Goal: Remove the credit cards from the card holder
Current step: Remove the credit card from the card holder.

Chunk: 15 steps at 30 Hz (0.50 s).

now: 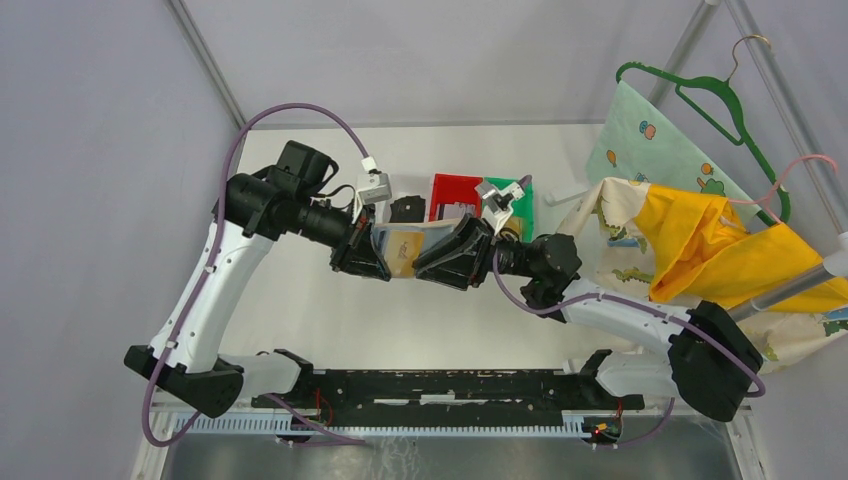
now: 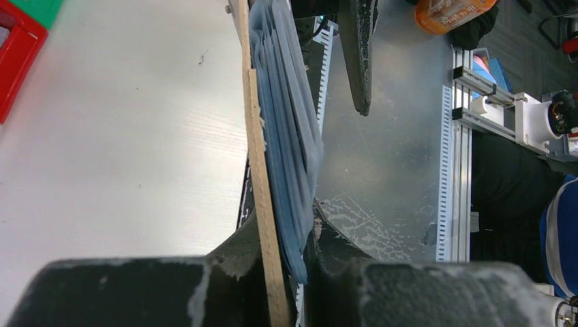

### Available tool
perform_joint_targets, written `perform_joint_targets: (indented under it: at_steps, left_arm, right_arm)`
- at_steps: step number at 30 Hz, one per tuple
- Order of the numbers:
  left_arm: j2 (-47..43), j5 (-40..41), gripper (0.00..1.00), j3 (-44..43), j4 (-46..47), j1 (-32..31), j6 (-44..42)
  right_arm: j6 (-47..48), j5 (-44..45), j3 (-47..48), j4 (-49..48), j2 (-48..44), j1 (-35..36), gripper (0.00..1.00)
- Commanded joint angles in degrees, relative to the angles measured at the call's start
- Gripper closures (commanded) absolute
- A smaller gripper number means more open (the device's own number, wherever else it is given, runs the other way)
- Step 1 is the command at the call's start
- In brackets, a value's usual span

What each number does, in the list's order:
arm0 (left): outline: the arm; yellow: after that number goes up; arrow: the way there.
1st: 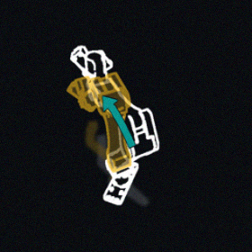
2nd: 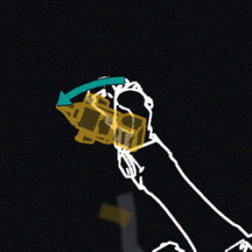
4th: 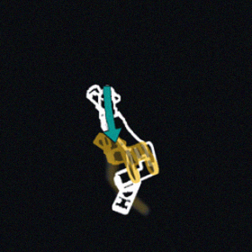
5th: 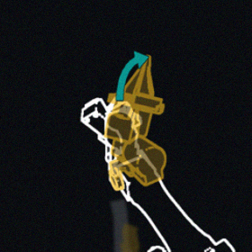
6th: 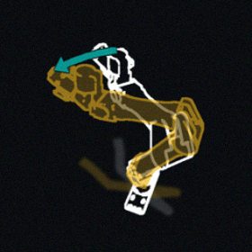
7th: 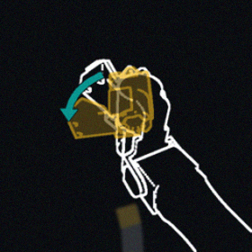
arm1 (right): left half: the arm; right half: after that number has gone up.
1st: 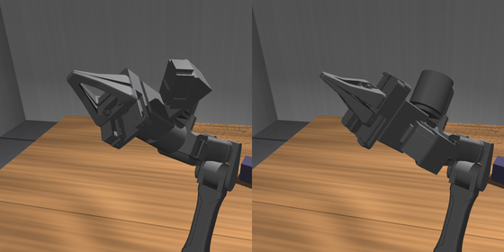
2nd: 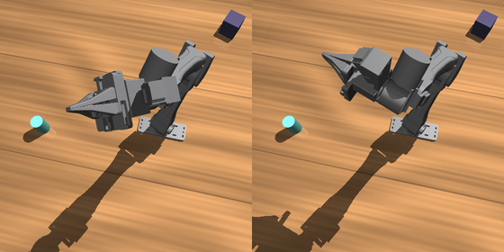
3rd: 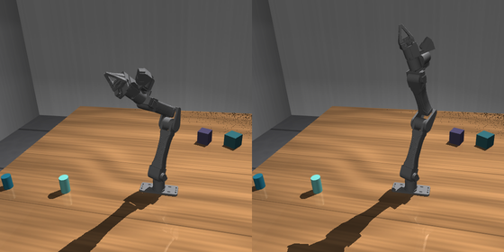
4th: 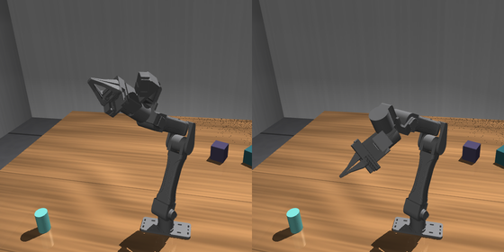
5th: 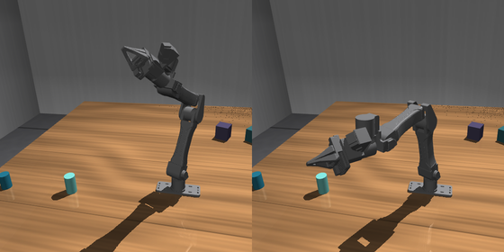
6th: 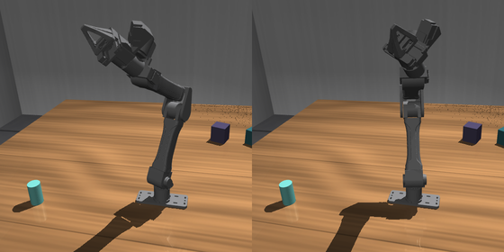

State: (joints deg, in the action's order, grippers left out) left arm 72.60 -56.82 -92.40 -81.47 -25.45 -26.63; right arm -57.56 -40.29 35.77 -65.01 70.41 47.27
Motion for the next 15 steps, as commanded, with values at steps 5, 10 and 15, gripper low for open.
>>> perform_joint_targets:
  at_steps: [5, 10, 15]
  left_arm:
    - [-0.2, -3.4, 0.86, -2.7, 0.7, 0.3, 0.6]
    - [0.7, -4.3, 0.96, -4.4, -2.2, 0.3, -0.3]
    - [-0.1, -2.3, 0.96, -4.3, -2.3, 0.3, -1.6]
  right_arm:
    - [-1.1, 1.3, 5.6, -4.4, 3.1, 1.4, 0.70]
    - [-5.8, -0.4, 6.2, -8.3, 6.0, 1.8, 0.71]
    - [6.7, 0.1, 5.7, 10.7, -1.7, 1.0, 0.57]
